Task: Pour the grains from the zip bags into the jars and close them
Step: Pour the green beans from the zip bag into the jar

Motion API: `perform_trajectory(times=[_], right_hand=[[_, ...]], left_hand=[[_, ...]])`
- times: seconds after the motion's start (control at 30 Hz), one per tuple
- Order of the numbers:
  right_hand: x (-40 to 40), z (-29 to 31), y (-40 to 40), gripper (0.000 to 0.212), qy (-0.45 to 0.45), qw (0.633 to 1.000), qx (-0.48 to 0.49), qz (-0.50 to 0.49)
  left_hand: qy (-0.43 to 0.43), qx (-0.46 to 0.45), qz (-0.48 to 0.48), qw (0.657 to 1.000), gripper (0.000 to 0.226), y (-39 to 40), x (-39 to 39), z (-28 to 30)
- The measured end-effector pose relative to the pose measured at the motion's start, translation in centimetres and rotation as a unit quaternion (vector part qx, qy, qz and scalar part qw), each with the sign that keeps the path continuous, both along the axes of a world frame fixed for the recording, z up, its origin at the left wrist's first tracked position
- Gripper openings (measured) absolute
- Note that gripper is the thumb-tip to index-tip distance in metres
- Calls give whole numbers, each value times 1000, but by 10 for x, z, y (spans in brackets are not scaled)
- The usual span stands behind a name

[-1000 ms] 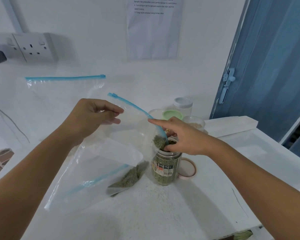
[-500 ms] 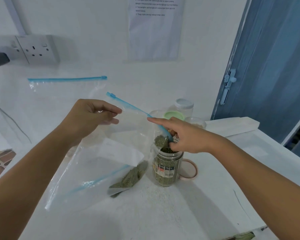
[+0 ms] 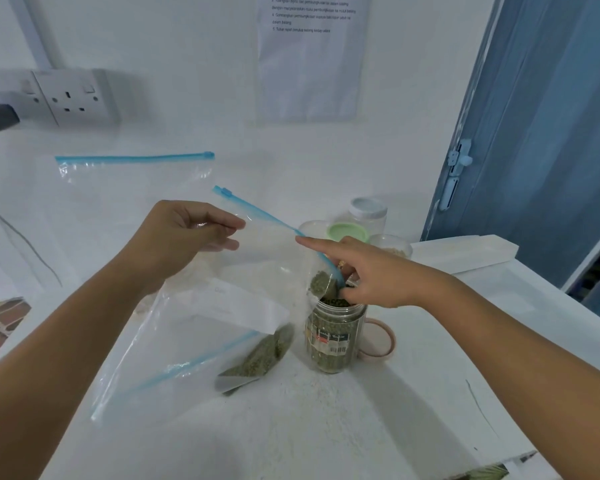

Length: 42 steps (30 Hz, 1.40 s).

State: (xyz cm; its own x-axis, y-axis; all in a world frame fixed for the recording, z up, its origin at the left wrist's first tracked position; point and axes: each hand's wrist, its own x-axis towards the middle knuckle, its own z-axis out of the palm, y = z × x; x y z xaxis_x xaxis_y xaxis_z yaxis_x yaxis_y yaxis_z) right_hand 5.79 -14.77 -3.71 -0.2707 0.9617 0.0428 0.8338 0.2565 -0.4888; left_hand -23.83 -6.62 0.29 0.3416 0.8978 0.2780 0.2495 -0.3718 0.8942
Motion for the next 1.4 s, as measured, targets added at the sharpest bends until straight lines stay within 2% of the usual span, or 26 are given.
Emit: perform_trajectory(times=[0.6,0.97,1.4], right_hand=[[1,11,0,105,-20,1000,-6,16],[4,4,5,86,10,999,3,32],[2,21,-1,91,-9,999,-27,34]], left_hand=[[-10,7,10,1000,23,1,-6,-3],[-26,-11,15,999,21,5,-14,-5],[-36,-15,10,999,20,9,-19,-9]])
